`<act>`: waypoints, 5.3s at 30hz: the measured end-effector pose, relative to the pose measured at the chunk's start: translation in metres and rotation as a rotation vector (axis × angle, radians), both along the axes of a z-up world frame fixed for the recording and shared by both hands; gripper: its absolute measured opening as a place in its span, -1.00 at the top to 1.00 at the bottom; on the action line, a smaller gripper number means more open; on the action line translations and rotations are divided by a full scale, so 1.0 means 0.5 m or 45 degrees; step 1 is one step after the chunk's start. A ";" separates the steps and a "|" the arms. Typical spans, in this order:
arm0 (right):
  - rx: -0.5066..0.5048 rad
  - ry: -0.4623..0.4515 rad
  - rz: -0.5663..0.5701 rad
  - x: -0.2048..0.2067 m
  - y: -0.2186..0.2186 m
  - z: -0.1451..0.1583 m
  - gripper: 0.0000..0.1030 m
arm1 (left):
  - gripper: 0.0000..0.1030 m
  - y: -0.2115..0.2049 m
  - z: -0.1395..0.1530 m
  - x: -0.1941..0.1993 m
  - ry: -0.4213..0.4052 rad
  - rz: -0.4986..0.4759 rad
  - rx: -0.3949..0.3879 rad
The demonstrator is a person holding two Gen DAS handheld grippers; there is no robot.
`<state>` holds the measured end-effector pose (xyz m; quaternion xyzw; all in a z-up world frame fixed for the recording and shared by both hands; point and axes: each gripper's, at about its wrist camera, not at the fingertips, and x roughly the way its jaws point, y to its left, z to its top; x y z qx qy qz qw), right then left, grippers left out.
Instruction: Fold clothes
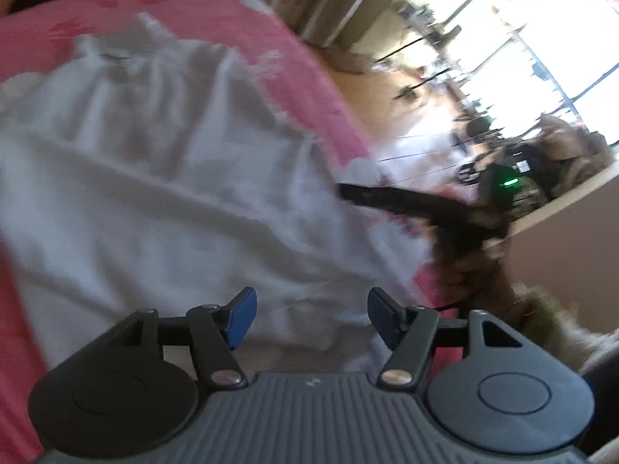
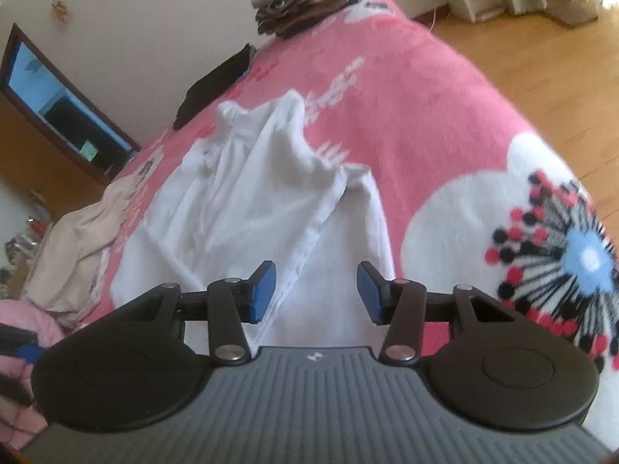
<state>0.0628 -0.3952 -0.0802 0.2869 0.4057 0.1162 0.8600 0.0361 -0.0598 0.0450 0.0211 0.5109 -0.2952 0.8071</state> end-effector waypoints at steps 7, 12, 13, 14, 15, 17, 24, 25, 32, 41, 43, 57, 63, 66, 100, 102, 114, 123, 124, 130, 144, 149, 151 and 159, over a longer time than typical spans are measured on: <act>0.083 0.141 0.178 -0.031 0.010 -0.015 0.11 | -0.12 -0.038 -0.100 -0.051 -0.037 -0.156 0.182; 0.021 0.219 0.316 -0.037 0.053 -0.024 0.11 | -0.12 -0.087 -0.155 -0.110 -0.197 -0.337 0.289; -0.013 0.227 0.352 -0.037 0.065 -0.024 0.11 | -0.12 -0.094 -0.165 -0.122 -0.225 -0.372 0.315; -0.046 0.235 0.389 -0.037 0.078 -0.024 0.12 | -0.12 -0.099 -0.175 -0.134 -0.251 -0.399 0.340; -0.079 0.243 0.425 -0.037 0.090 -0.023 0.14 | -0.12 -0.103 -0.185 -0.144 -0.277 -0.418 0.365; -0.105 0.258 0.471 -0.038 0.100 -0.021 0.30 | -0.12 -0.103 -0.204 -0.156 -0.284 -0.427 0.393; -0.139 0.305 0.503 -0.060 0.091 -0.002 0.93 | -0.10 -0.067 -0.234 -0.153 -0.174 -0.354 0.357; -0.143 0.304 0.494 -0.065 0.086 0.006 0.93 | -0.10 -0.064 -0.234 -0.151 -0.164 -0.346 0.348; -0.152 0.325 0.437 -0.089 0.048 0.034 0.93 | -0.10 -0.049 -0.234 -0.150 -0.136 -0.324 0.320; -0.180 0.370 0.398 -0.093 0.030 0.032 0.93 | -0.10 -0.041 -0.234 -0.149 -0.118 -0.313 0.313; -0.173 0.381 0.408 -0.093 0.032 0.026 0.93 | -0.10 -0.041 -0.233 -0.151 -0.118 -0.315 0.319; -0.463 0.288 0.500 -0.075 0.065 0.084 0.34 | -0.10 0.039 -0.170 -0.120 -0.015 -0.123 0.171; -0.275 0.030 0.546 0.029 0.107 0.212 0.21 | -0.13 0.183 -0.122 -0.047 -0.090 0.320 0.071; -0.186 -0.049 0.626 0.128 0.198 0.234 0.21 | -0.12 0.247 -0.139 0.015 -0.097 0.598 0.010; -0.043 -0.133 0.521 0.567 0.557 0.007 0.95 | 0.87 0.354 -0.256 0.167 -0.153 0.945 -0.130; -0.012 -0.140 0.539 0.563 0.554 0.018 0.93 | 0.50 0.373 -0.251 0.162 -0.133 0.955 -0.249; -0.228 -0.309 0.706 0.553 0.641 0.092 0.48 | 0.65 0.296 -0.256 0.168 -0.219 0.728 -0.040; -0.195 -0.174 0.823 0.543 0.654 0.035 0.61 | 0.71 0.285 -0.254 0.156 -0.224 0.766 0.033; -0.239 -0.129 0.812 0.553 0.663 0.011 0.61 | 0.69 0.283 -0.253 0.154 -0.228 0.764 0.034; -0.137 -0.170 0.701 0.545 0.598 0.048 0.61 | 0.02 0.298 -0.222 0.133 -0.237 0.792 -0.030; -0.107 -0.168 0.245 0.648 0.226 0.099 0.29 | -0.43 0.297 -0.125 0.478 -0.258 0.868 -0.249; -0.072 -0.039 0.271 0.749 0.249 0.048 -0.12 | -0.43 0.242 -0.179 0.643 -0.133 0.915 -0.159; -0.095 0.006 0.303 0.785 0.272 0.034 -0.15 | -0.43 0.229 -0.198 0.683 -0.091 0.938 -0.164; -0.076 0.102 0.302 0.839 0.304 -0.011 -0.09 | 0.34 0.197 -0.240 0.741 -0.069 0.979 -0.143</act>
